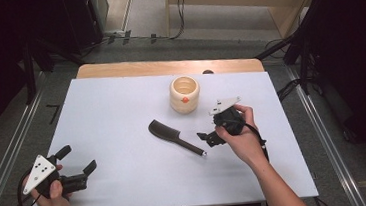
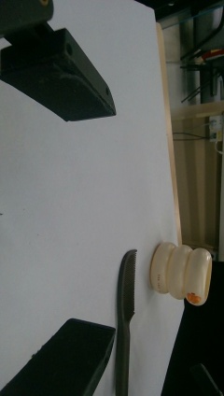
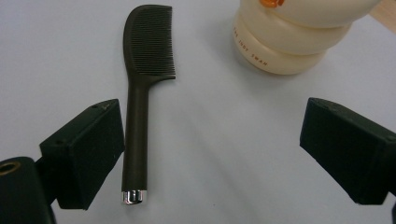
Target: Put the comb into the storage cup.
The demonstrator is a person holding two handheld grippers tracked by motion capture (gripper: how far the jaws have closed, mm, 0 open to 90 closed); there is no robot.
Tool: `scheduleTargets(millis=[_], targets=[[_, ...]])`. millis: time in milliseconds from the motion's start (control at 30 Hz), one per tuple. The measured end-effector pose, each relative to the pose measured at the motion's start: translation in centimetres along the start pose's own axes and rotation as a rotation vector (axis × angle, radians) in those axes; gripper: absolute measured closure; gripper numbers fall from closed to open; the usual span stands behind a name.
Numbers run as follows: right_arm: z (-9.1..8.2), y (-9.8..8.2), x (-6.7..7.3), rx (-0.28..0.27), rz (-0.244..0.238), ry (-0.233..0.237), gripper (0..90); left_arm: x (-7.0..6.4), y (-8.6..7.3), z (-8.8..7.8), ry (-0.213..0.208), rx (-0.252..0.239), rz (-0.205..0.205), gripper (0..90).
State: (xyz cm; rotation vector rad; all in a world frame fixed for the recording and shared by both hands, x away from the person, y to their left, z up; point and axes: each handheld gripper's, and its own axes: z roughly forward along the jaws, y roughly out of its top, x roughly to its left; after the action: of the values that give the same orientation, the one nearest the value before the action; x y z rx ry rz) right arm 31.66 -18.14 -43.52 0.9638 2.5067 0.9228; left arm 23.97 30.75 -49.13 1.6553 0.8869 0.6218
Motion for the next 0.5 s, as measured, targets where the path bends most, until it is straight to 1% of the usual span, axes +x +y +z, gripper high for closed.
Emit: scheduleTargets(millis=[100,133,167,200,233,267,367,500], targets=[[0.7,0.5,0.2,0.037,-0.007,0.011,4.9,0.0,0.0,0.0,-0.001,-0.006,-0.009,0.0],[0.7,0.5,0.2,0.037,-0.007,0.011,4.9,0.0,0.0,0.0,-0.001,-0.006,-0.009,0.0],[1.2,0.8,0.3,0.067,-0.014,0.016,4.9,0.0,0.0,0.1,-0.003,-0.004,-0.007,0.0],[1.4,1.0,0.3,0.081,-0.018,0.015,4.9,0.0,0.0,0.0,-0.003,-0.003,-0.003,0.0],[1.7,1.1,0.3,0.088,-0.023,0.021,4.9,0.0,0.0,0.0,-0.003,-0.003,-0.003,0.0],[1.8,1.2,0.4,0.090,-0.016,0.025,4.9,0.0,0.0,0.0,-0.003,-0.003,-0.003,0.0],[2.6,1.5,0.6,0.117,-0.018,0.032,5.0,0.0,0.0,0.0,-0.005,-0.006,-0.007,0.0],[3.6,1.9,1.0,0.142,-0.033,0.044,5.2,0.1,0.0,0.0,-0.009,-0.009,-0.010,0.0]])
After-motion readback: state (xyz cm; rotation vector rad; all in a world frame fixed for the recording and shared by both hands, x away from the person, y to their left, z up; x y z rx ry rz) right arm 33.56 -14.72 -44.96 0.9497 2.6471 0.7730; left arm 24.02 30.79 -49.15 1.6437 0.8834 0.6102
